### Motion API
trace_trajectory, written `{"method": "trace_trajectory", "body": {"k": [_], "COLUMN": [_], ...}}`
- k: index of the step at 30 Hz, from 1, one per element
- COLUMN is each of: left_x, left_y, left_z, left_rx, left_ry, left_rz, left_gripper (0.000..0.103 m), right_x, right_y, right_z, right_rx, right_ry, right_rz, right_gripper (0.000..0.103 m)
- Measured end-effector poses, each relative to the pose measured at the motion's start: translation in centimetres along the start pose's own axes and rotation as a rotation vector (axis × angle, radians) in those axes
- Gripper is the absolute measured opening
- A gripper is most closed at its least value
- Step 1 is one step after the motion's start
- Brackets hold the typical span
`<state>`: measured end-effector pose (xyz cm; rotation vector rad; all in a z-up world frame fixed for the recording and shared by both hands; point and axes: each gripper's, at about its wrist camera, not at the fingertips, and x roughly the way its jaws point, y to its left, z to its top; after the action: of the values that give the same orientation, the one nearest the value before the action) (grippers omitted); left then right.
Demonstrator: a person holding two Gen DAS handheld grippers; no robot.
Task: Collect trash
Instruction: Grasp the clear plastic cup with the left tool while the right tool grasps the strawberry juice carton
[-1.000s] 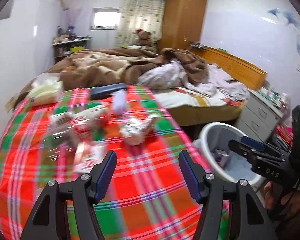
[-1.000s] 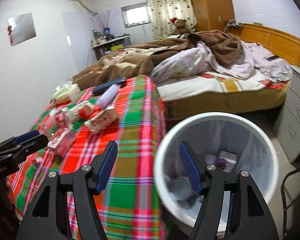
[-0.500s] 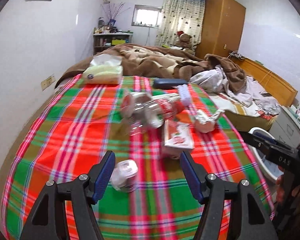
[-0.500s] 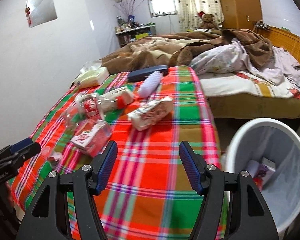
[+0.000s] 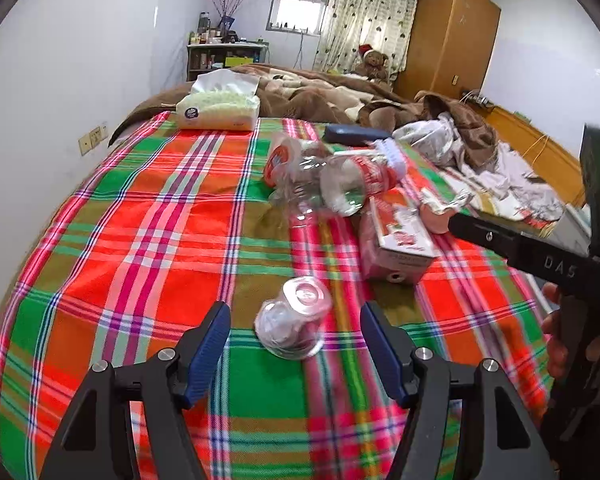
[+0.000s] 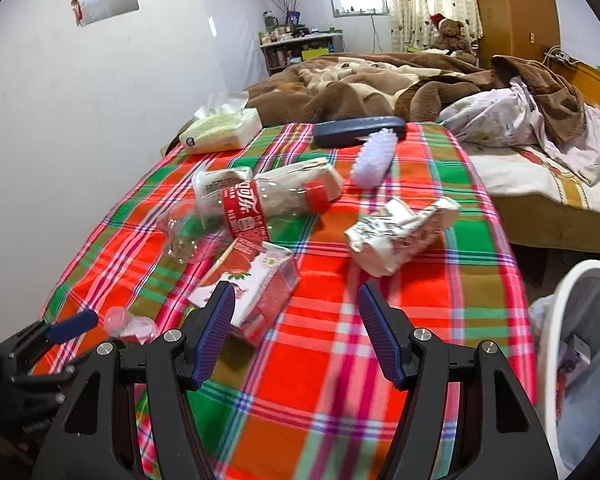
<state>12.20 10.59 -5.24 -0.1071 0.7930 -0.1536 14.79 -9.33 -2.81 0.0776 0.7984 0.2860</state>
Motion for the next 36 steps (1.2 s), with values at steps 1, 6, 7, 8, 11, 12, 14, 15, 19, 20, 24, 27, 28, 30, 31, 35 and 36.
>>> {"method": "trace_trajectory", "body": {"k": [1, 6, 7, 8, 11, 12, 14, 15, 19, 20, 24, 27, 28, 30, 31, 35, 36], "left_x": [0.4, 1.6, 1.7, 1.8, 2.1, 2.0, 2.2, 2.3, 2.5, 2.5, 2.5, 2.5, 2.5, 2.4, 2.3, 2.3, 2.2], "left_y": [0.2, 1.3, 1.6, 1.9, 2.8, 2.9, 3.3, 3.6, 4.1, 4.2, 4.2, 4.1, 4.1, 4.1, 4.0, 3.7, 3.6], "left_z": [0.0, 0.0, -0.1, 0.0, 0.1, 0.2, 0.4, 0.5, 0.5, 0.4, 0.5, 0.6, 0.6, 0.7, 0.7, 0.8, 0.8], "left_rx": [0.003, -0.006, -0.011, -0.02, -0.037, -0.034, -0.038, -0.045, -0.059, -0.059, -0.06, -0.065, -0.064, -0.066, -0.068, -0.062, -0.06], "left_ry": [0.003, 0.023, 0.024, 0.03, 0.037, 0.035, 0.04, 0.042, 0.046, 0.047, 0.044, 0.039, 0.04, 0.037, 0.033, 0.035, 0.035], "left_rz": [0.007, 0.007, 0.002, -0.001, 0.01, 0.012, 0.01, 0.011, 0.009, 0.01, 0.001, -0.006, -0.005, -0.008, -0.008, -0.017, -0.016], "left_gripper": [0.067, 0.067, 0.067, 0.067, 0.067, 0.067, 0.067, 0.067, 0.067, 0.067, 0.059, 0.053, 0.048, 0.042, 0.037, 0.03, 0.03], "right_x": [0.3, 2.1, 2.4, 2.7, 3.5, 3.9, 4.3, 4.5, 5.2, 5.3, 5.6, 5.2, 5.1, 4.8, 4.7, 4.5, 4.4], "right_y": [0.2, 2.1, 2.4, 2.6, 3.3, 3.6, 4.1, 4.2, 4.6, 4.6, 4.0, 3.7, 3.6, 3.4, 3.2, 2.8, 2.8], "right_z": [0.1, 0.6, 0.7, 0.8, 0.9, 0.9, 0.9, 0.9, 0.9, 0.8, 0.6, 0.3, 0.2, 0.1, 0.0, 0.0, -0.1], "right_rx": [0.001, -0.013, -0.015, -0.016, -0.015, -0.016, -0.02, -0.02, -0.027, -0.03, -0.009, 0.0, -0.001, 0.006, 0.013, 0.031, 0.031], "right_ry": [0.005, 0.03, 0.034, 0.041, 0.053, 0.063, 0.074, 0.078, 0.096, 0.098, 0.111, 0.098, 0.094, 0.085, 0.08, 0.072, 0.069], "right_rz": [0.01, 0.022, 0.021, 0.017, 0.011, 0.01, 0.007, -0.009, -0.069, -0.089, -0.116, -0.129, -0.139, -0.144, -0.14, -0.13, -0.129], "right_gripper": [0.066, 0.066, 0.066, 0.066, 0.069, 0.071, 0.074, 0.074, 0.074, 0.074, 0.074, 0.074, 0.074, 0.073, 0.068, 0.058, 0.058]}}
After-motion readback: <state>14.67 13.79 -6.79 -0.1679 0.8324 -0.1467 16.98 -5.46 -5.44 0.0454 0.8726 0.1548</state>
